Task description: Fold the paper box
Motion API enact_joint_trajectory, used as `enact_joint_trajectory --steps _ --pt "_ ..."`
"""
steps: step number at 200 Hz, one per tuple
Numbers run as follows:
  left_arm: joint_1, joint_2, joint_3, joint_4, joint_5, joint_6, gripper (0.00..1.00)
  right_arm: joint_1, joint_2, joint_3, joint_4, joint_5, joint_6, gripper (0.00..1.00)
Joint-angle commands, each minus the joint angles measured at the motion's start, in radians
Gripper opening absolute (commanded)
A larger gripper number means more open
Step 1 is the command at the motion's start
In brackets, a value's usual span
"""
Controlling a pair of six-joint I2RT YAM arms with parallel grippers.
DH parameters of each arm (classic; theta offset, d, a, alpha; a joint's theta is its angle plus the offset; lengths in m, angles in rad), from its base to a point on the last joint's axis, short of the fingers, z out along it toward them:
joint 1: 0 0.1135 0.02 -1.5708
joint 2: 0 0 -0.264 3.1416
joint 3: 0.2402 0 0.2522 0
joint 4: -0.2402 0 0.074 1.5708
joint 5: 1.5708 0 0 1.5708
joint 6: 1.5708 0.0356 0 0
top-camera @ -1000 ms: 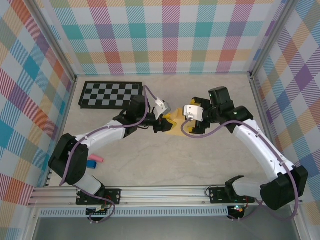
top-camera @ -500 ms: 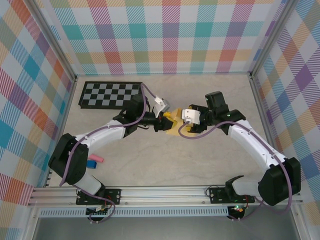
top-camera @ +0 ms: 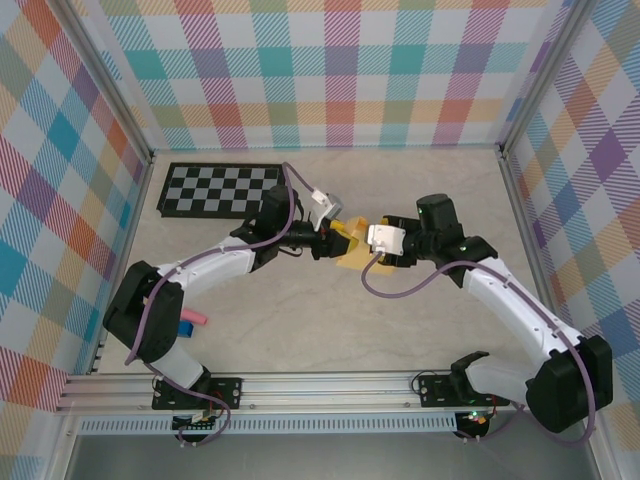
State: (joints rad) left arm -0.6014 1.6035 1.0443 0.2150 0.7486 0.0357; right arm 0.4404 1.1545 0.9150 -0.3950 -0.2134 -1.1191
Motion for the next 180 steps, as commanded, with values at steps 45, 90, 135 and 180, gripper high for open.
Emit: enact_joint_trajectory --steps 45,90,135,180 --pt "0.016 -0.003 0.019 0.050 -0.043 0.033 0.21 -0.136 -0.122 0.006 -0.007 -0.294 0.304 0.87" --pt "0.024 -0.010 0.038 0.025 -0.033 0.054 0.21 -0.395 -0.038 0.146 -0.042 -0.487 0.909 0.79" --pt "0.024 -0.008 0.038 0.046 -0.022 0.037 0.21 -0.559 0.090 0.171 -0.061 -0.518 1.316 0.64" --pt "0.023 -0.015 0.036 0.055 -0.016 0.036 0.21 -0.577 0.264 0.288 -0.210 -0.592 1.420 0.38"
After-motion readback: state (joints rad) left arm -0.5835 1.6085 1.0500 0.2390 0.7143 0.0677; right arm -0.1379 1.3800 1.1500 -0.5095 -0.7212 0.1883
